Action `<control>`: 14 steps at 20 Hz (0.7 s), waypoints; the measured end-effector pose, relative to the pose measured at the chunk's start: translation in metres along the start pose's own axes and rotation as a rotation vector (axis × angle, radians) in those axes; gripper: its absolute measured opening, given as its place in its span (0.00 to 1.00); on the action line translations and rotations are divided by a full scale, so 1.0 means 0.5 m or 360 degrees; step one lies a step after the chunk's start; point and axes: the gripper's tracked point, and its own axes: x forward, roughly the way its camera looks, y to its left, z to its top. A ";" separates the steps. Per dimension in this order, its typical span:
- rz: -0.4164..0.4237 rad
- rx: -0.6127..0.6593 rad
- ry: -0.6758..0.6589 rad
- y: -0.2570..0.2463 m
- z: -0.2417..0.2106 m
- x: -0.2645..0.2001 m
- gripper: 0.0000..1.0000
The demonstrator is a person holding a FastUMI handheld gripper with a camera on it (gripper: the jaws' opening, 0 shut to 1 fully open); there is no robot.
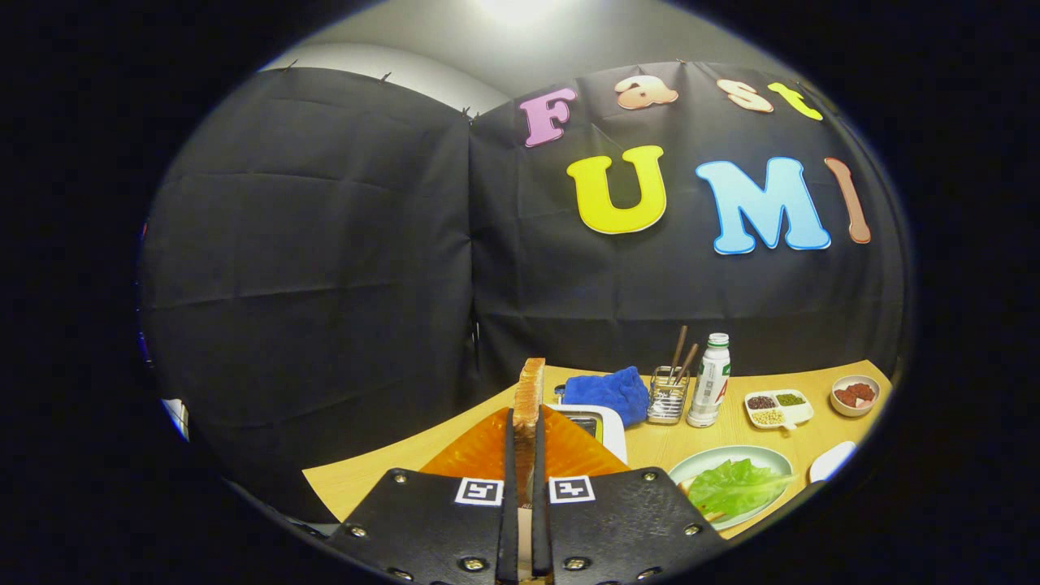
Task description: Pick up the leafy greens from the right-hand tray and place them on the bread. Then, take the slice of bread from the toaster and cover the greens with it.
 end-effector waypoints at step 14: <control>-0.0128 0.0026 -0.0092 -0.157 0.079 -0.093 0.07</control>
